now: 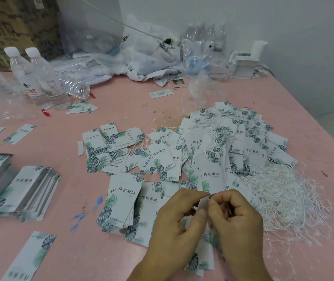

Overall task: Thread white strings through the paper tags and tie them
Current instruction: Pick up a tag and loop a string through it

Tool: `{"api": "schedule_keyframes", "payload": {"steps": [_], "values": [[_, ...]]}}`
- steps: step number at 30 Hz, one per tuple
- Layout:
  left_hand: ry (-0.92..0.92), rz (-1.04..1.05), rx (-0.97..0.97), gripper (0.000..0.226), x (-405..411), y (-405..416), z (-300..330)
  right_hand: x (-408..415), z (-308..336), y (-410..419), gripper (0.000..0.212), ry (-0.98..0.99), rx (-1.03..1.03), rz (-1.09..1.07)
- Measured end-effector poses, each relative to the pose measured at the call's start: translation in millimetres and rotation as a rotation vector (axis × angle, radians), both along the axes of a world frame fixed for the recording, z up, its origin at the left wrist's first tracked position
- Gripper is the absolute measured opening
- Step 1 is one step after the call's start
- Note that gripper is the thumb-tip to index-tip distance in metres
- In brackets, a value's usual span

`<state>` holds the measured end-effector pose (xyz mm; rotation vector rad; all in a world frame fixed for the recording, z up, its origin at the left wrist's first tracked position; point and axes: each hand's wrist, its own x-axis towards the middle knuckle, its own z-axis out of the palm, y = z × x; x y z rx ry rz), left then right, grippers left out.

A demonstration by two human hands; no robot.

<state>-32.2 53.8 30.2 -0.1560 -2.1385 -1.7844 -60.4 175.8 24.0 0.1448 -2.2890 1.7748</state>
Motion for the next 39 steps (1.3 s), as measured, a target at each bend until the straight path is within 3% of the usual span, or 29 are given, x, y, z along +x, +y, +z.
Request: {"api": "schedule_keyframes", "payload": {"steps": [3,6,9,13,19,23,25,27,29,33,35,39], "values": [[-0.140,-0.067,0.228,0.031,-0.1,-4.6,1.7,0.7,1.8,0.7,0.030,0.007,-0.005,0.025],[-0.333,-0.113,0.451,0.033,-4.8,-7.6,-3.8,2.2,5.5,-0.1,0.012,0.006,-0.022,0.067],[-0.392,-0.129,0.573,0.031,-9.1,-9.0,-7.9,1.8,8.3,-0.1,0.007,-0.002,-0.028,0.099],[-0.353,-0.102,0.570,0.030,-9.6,-11.1,-11.7,1.6,9.7,0.1,0.003,-0.028,-0.059,0.134],[-0.299,0.010,0.390,0.017,-5.3,-5.4,-9.3,-2.0,4.0,3.1,0.010,-0.127,-0.090,0.205],[-0.418,0.048,0.521,0.019,-8.4,-7.3,-8.8,-12.3,2.1,17.4,0.017,-0.208,-0.149,0.208],[-0.472,0.040,0.713,0.016,-12.7,-9.5,-10.6,-16.9,2.0,25.3,0.016,-0.211,-0.065,0.223],[-0.489,0.071,0.840,0.015,-17.6,-10.7,-12.8,-18.7,2.2,30.1,0.028,-0.208,0.052,0.247],[-0.496,0.090,0.899,0.026,-19.9,-11.1,-13.5,-19.8,1.6,31.3,0.038,-0.190,0.209,0.262],[-0.546,0.109,0.994,0.021,-20.5,-12.1,-9.4,-18.6,-3.2,25.1,0.061,-0.193,0.585,0.372],[-0.572,0.128,1.019,0.023,-21.6,-12.1,-9.1,-19.5,-6.2,23.5,0.065,-0.166,0.636,0.403],[-0.556,0.168,1.058,0.023,-22.1,-13.0,-7.2,-21.4,-7.0,26.4,0.055,-0.122,0.613,0.385]]}}
